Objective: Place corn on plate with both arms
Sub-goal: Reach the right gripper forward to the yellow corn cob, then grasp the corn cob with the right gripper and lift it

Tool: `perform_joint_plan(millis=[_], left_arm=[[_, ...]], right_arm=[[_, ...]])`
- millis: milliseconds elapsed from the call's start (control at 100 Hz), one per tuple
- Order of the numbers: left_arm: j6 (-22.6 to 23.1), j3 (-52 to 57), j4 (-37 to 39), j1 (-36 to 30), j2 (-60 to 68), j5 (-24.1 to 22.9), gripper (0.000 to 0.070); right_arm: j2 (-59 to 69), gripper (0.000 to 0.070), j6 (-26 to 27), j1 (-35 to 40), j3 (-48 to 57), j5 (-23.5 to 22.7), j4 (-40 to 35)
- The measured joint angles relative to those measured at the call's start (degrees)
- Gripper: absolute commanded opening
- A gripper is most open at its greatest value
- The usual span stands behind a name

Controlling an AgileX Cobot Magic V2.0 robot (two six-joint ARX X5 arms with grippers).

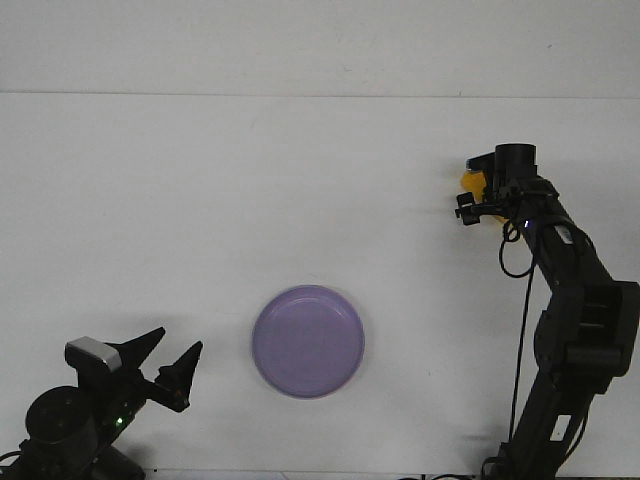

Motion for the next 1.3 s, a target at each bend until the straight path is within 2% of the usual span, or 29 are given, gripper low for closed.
perform_joint_plan(millis=[250, 370, 460, 570, 620, 850, 980, 1120, 1200, 1300], left_arm=[[0.0, 0.0, 0.0, 0.0, 0.0, 0.0, 0.0498], [0.0, 0.0, 0.0, 0.0, 0.0, 0.0, 0.0498], [0.0, 0.0, 0.0, 0.0, 0.0, 0.0, 0.0498], [0.0, 0.0, 0.0, 0.0, 0.0, 0.0, 0.0498], [0.0, 0.0, 0.0, 0.0, 0.0, 0.0, 0.0498], [0.0, 0.0, 0.0, 0.0, 0.0, 0.0, 0.0498], [0.0, 0.0, 0.0, 0.0, 0.0, 0.0, 0.0498], [0.0, 0.0, -0.3, 0.0, 0.0, 0.0, 0.0498], [0.0, 0.0, -0.4, 0.0, 0.0, 0.0, 0.0498], [0.0, 0.0, -0.4, 0.0, 0.0, 0.0, 0.0498]], right_arm=[[1.9, 0.0575, -1.6, -1.4, 0.0, 0.0, 3.5], [2.4, 0.0396, -1.7, -2.2, 0.1, -0.3, 3.4], [2.6, 0.029, -1.9, -2.5, 0.1, -1.4, 3.4], [2.6, 0.0116, -1.9, -2.8, 0.1, -1.6, 2.8], [2.6, 0.0075, -1.9, -2.8, 0.3, -1.6, 2.6], [1.4, 0.0075, -0.5, -2.8, 0.4, -2.0, -1.0], [-4.5, 0.0076, 3.1, -2.8, 0.3, -8.1, -3.3], [-17.2, 0.0077, 7.2, -2.0, 0.3, -15.4, -5.9], [-24.3, 0.0077, 8.2, 0.0, 0.7, -17.5, -9.1], [-31.5, 0.0078, 8.7, 4.5, 0.5, -17.9, -13.8]])
